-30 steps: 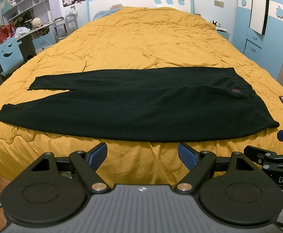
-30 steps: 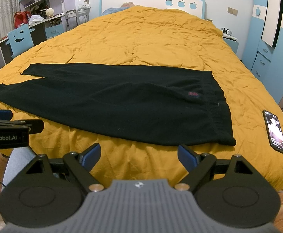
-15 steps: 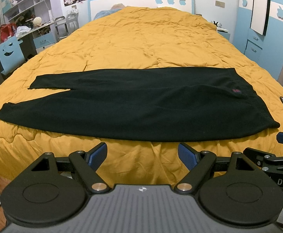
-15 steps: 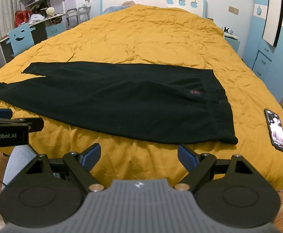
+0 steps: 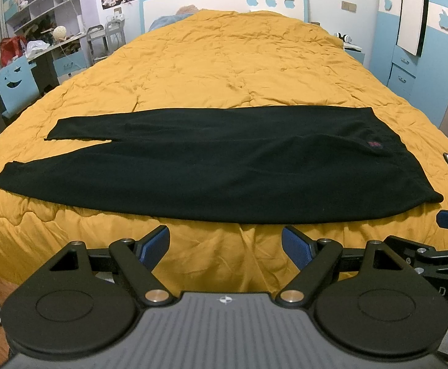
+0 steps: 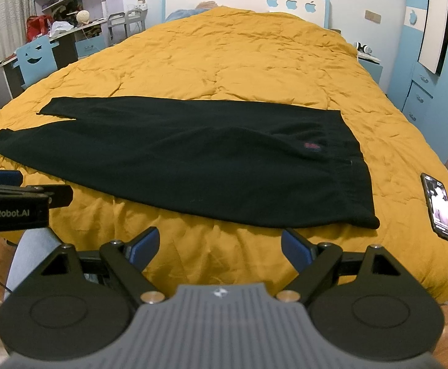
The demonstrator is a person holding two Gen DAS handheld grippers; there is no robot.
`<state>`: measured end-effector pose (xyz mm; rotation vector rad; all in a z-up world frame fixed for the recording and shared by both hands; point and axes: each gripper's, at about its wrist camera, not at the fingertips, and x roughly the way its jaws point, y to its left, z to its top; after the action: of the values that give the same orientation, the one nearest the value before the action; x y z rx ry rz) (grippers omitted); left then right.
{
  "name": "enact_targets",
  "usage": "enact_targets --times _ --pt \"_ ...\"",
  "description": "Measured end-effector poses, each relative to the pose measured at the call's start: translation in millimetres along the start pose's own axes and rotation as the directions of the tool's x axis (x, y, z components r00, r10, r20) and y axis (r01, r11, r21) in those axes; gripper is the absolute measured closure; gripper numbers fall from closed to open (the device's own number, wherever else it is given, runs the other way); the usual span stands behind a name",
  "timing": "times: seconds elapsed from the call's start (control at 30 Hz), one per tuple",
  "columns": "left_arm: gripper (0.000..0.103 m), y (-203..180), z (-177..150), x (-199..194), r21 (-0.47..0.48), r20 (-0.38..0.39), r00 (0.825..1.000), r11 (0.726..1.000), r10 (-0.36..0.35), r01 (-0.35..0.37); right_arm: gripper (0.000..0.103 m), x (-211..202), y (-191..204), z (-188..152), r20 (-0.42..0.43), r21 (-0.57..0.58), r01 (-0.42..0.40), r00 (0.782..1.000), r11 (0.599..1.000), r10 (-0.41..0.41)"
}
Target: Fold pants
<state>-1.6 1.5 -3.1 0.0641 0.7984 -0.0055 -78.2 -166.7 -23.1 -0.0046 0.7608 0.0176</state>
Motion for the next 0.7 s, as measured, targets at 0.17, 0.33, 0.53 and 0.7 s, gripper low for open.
enact_targets --times 0.17,0.33,0.53,0.7 --pt "0.007 4.1 -0.9 1.9 -0.003 -0.005 1.000 1.000 -0.001 0.001 0.021 0.9 -1.4 0.9 0.000 0.000 -0.016 1.000 1.000 0.016" --pt "0.013 10.9 3.9 5.7 0.013 0.016 0.999 0.999 0.034 -0.034 0.021 3.6 -14.2 7.7 0.050 0.006 -0.054 0.997 0.999 0.054" --pt "0.018 37.8 15.6 15.1 0.075 0.086 0.994 0.995 0.063 -0.070 0.021 12.4 -32.6 21.5 0.159 -0.083 -0.091 0.982 0.992 0.104" --pt "0.021 66.0 21.8 32.8 0.165 0.150 0.987 0.983 0.051 -0.076 0.021 36.8 -57.6 30.4 0.153 -0.162 -0.140 0.975 0.977 0.164"
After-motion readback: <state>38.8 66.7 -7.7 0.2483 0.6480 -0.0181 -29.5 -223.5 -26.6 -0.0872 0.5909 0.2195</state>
